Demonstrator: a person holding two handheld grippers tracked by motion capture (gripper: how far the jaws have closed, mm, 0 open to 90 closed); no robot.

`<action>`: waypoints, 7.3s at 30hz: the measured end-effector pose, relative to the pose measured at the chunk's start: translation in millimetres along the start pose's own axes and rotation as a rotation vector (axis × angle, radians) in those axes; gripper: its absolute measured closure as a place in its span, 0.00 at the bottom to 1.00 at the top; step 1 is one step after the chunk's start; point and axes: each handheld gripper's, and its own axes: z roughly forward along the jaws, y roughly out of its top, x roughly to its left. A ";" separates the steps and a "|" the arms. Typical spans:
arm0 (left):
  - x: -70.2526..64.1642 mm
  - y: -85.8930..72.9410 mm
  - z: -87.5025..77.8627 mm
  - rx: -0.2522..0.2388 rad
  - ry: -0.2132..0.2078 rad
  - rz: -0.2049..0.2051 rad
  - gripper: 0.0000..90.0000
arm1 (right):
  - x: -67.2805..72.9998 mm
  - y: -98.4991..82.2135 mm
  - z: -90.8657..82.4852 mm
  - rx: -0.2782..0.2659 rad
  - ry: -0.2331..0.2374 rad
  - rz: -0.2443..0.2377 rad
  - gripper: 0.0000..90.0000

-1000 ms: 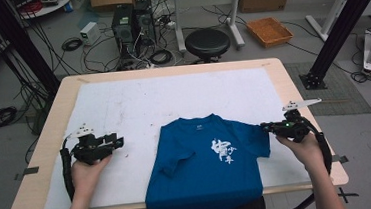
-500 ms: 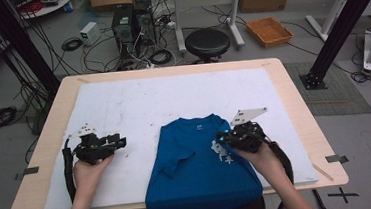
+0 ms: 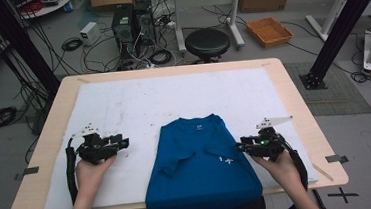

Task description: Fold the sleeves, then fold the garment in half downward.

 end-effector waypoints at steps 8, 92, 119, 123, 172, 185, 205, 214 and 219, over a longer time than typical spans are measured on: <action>-1.9 0.2 1.5 0.001 -0.009 -0.003 0.58 | 23.3 -1.1 8.0 0.042 0.083 -0.237 0.98; -32.7 46.9 40.5 -0.067 0.035 0.096 0.49 | -68.5 37.6 -27.7 -0.253 -0.092 0.101 0.34; -50.9 61.4 90.6 0.046 0.002 0.094 0.50 | -51.2 47.8 20.4 -0.181 -0.072 0.056 0.44; -53.9 67.0 105.9 0.080 -0.002 0.088 0.52 | -47.8 56.0 36.0 -0.148 -0.089 0.043 0.49; -51.6 108.1 155.4 0.195 0.101 0.304 0.98 | -62.9 109.4 87.8 -0.048 -0.122 -0.123 0.99; -60.9 105.8 131.3 0.093 0.077 0.360 0.98 | -52.4 117.0 65.3 -0.151 -0.099 -0.079 0.99; -129.7 37.4 52.0 0.017 -0.007 0.529 0.98 | 29.4 27.7 4.2 -0.243 -0.096 -0.266 0.99; -149.5 -2.1 30.9 0.041 -0.041 0.599 0.98 | 62.0 -12.1 -12.0 -0.216 -0.093 -0.364 0.98; -163.0 -20.7 25.4 0.085 -0.052 0.655 0.97 | 70.7 -30.7 -17.0 -0.193 -0.098 -0.403 0.98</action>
